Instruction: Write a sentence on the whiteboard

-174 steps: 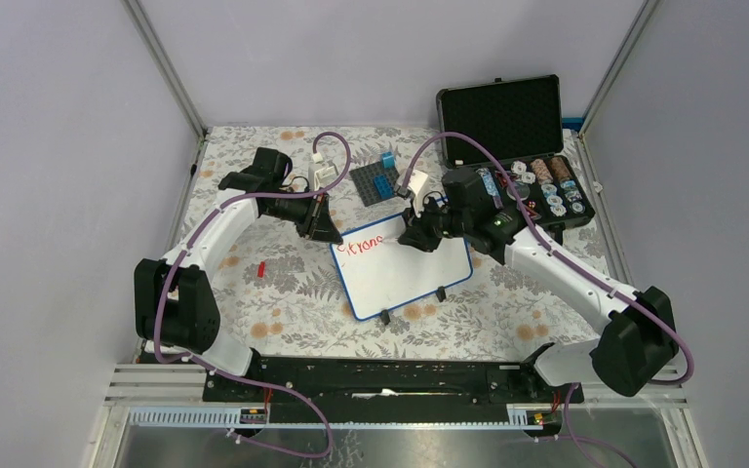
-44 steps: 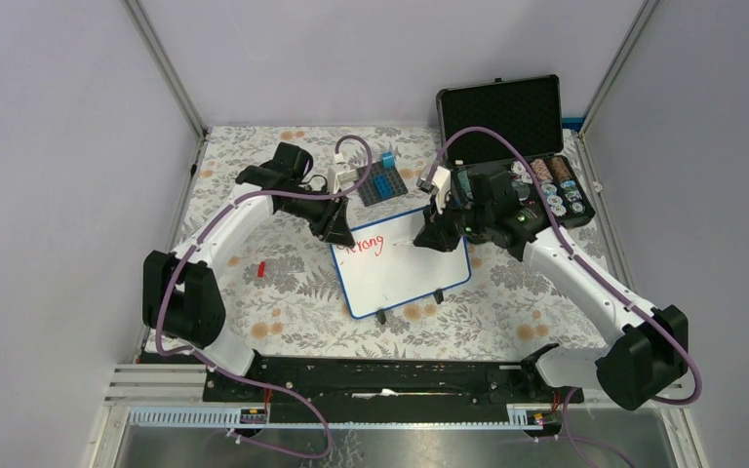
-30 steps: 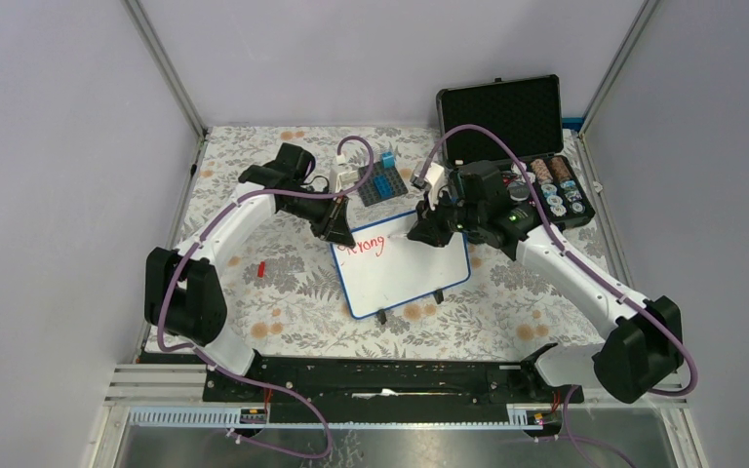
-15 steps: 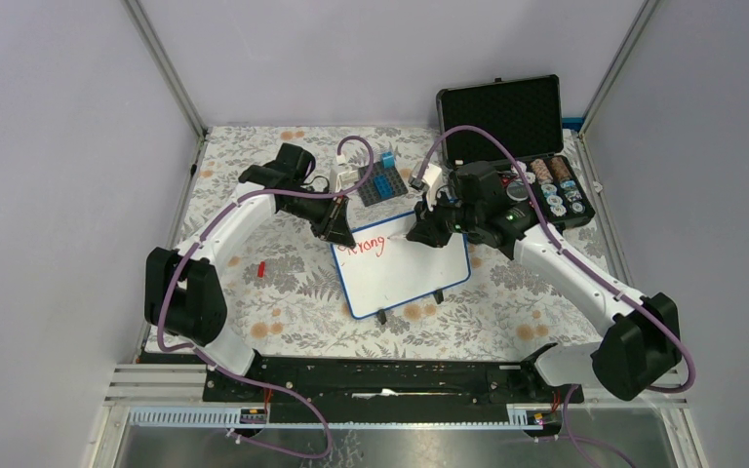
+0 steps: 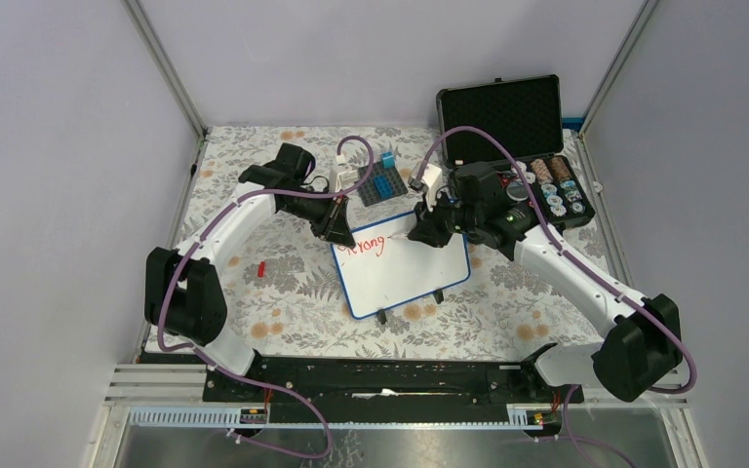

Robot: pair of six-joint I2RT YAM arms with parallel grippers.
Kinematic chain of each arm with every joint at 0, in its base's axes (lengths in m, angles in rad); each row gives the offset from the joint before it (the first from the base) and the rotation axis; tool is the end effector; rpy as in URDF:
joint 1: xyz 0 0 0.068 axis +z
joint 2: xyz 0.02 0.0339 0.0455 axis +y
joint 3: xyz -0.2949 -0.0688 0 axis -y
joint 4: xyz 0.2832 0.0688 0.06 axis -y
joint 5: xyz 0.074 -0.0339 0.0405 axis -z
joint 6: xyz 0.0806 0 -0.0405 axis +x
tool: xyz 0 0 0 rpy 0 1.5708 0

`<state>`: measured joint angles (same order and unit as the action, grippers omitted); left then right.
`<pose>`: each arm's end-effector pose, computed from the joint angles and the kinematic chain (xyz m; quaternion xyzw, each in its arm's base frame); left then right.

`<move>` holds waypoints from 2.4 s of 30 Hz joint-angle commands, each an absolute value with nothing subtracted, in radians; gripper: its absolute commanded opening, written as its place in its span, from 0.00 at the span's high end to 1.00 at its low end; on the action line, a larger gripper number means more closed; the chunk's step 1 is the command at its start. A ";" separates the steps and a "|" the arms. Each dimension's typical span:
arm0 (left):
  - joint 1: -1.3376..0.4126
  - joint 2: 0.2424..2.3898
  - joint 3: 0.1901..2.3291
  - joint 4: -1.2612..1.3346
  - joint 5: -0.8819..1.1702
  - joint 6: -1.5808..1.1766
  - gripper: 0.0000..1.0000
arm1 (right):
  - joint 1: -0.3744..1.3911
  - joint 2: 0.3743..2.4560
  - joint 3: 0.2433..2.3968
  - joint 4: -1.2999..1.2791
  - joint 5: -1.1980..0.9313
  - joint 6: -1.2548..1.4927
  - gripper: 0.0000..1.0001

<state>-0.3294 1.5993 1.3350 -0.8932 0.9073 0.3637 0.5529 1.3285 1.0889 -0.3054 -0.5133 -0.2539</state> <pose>0.3268 -0.1788 0.2790 0.3834 0.7969 -0.4257 0.1918 0.2872 0.2237 0.3161 -0.4454 0.7262 0.2894 0.4364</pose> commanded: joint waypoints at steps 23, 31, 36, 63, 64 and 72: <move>-0.333 1.587 1.374 -0.853 0.866 0.377 0.83 | 0.526 1.309 1.204 -0.375 -0.620 -0.291 1.00; -0.333 1.598 1.426 -0.853 0.883 0.351 0.76 | 0.526 1.326 1.183 -0.330 -0.568 -0.297 1.00; -0.333 1.599 1.432 -0.824 0.892 0.324 0.75 | 0.526 1.322 1.175 -0.326 -0.580 -0.297 1.00; -0.348 1.636 1.412 -0.812 0.910 0.323 1.00 | 0.526 1.343 1.149 -0.298 -0.552 -0.330 1.00; -0.347 1.636 1.411 -0.812 0.910 0.324 1.00 | 0.526 1.342 1.149 -0.299 -0.548 -0.331 1.00; -0.348 1.635 1.411 -0.813 0.908 0.326 1.00 | 0.525 1.354 1.148 -0.298 -0.531 -0.340 1.00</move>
<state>-0.3450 1.6394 1.3937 -0.8452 0.9287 0.3092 0.5308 1.3518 1.1469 -0.3305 -0.5568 -0.3191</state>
